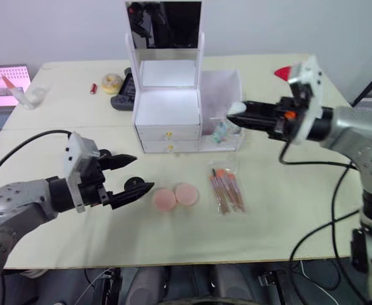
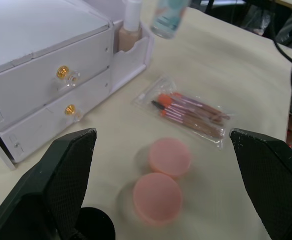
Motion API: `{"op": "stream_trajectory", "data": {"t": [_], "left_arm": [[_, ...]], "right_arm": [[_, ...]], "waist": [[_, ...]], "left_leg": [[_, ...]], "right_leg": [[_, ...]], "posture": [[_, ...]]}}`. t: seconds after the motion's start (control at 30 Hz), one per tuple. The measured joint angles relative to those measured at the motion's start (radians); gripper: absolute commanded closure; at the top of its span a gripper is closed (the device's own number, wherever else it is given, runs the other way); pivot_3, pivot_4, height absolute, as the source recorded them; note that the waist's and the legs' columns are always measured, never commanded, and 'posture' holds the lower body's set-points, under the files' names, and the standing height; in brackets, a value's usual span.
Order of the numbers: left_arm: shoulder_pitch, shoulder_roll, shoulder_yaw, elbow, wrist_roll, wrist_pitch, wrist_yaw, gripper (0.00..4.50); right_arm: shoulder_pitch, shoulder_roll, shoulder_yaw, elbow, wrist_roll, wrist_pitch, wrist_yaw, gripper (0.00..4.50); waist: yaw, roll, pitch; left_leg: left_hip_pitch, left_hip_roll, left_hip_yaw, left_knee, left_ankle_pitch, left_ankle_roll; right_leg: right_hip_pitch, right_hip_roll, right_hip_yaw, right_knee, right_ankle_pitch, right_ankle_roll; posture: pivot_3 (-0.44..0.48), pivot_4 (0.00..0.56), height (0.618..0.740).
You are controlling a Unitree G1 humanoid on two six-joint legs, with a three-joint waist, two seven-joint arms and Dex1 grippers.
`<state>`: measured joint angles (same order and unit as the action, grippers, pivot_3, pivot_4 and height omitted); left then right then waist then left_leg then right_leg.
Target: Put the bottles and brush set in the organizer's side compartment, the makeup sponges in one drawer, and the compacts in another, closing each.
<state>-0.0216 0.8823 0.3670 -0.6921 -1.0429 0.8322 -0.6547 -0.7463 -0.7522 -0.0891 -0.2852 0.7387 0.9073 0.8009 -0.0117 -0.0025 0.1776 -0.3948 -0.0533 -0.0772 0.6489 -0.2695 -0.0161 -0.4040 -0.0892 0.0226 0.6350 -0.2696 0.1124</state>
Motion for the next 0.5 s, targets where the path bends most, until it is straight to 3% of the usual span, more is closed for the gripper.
{"op": "stream_trajectory", "data": {"t": [0.17,0.5], "left_arm": [[-0.033,-0.002,0.000,0.000,-0.013,-0.007,0.023,0.00],[-0.071,0.025,0.020,-0.039,-0.129,0.013,0.126,0.00]], "right_arm": [[-0.130,0.070,0.108,0.167,-0.135,-0.063,-0.046,3.80],[-0.138,0.144,0.196,0.352,-0.294,-0.205,-0.002,3.80]], "waist": [[0.001,0.000,0.000],[-0.003,0.000,0.000]], "left_leg": [[-0.001,-0.001,0.000,-0.001,0.000,0.000],[-0.013,-0.001,0.000,0.000,0.005,-0.008]], "right_leg": [[-0.001,0.000,0.000,0.000,0.000,0.000],[-0.018,0.000,0.001,0.009,0.001,0.002]], "posture": [[0.000,0.150,0.740],[0.000,0.150,0.740]]}}
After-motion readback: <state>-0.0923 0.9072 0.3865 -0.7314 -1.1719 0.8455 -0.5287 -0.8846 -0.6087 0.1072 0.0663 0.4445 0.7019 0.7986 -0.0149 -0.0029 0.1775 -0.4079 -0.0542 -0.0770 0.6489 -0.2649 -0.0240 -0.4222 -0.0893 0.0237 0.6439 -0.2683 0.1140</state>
